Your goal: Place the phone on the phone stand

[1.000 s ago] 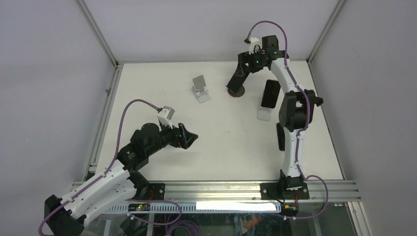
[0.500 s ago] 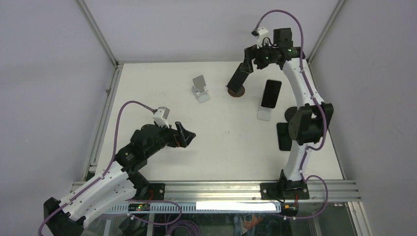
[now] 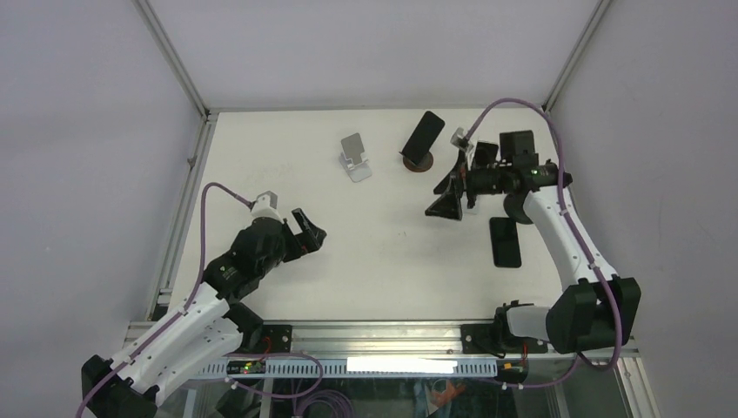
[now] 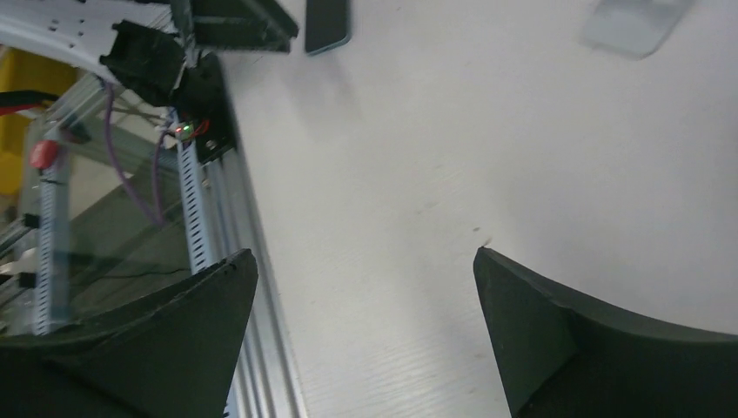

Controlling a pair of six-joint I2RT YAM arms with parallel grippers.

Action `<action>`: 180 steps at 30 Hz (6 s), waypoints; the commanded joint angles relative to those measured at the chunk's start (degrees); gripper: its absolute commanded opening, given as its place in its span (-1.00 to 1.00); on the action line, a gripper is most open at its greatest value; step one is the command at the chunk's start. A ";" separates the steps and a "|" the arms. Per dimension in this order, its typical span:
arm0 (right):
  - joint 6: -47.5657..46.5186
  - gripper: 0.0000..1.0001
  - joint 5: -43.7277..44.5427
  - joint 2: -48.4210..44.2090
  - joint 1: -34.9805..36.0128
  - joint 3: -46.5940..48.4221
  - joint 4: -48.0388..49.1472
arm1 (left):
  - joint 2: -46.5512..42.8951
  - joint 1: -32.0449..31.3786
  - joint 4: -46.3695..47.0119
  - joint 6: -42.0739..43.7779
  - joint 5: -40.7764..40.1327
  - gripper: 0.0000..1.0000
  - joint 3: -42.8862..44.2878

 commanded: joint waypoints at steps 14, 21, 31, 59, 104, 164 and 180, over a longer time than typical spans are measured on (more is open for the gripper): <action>-5.34 0.98 -6.05 4.77 -0.03 -5.35 -4.10 | 6.03 13.24 -14.76 -10.01 -8.29 0.90 6.95; -5.31 0.98 -3.98 5.48 0.49 -5.11 -4.34 | 12.42 15.77 -18.85 -12.36 -11.42 0.91 9.40; -5.00 0.98 -3.19 5.91 0.59 -5.14 -4.16 | 26.49 23.92 -20.38 -14.25 -7.60 0.98 13.25; -4.56 0.98 -3.45 6.25 0.71 -5.13 -4.18 | 41.44 30.86 -18.67 -13.70 -2.33 0.98 17.30; 24.97 0.98 -4.74 7.17 7.02 -17.38 30.43 | 33.70 27.20 -7.59 -8.50 20.73 -0.43 12.36; 48.75 -1.00 5.70 20.05 20.43 -17.84 46.04 | 35.05 -4.53 25.71 -15.24 19.16 0.98 12.68; 44.11 -1.00 -8.08 12.33 14.83 -17.07 46.45 | -0.21 -4.10 30.56 4.33 14.77 0.91 -1.31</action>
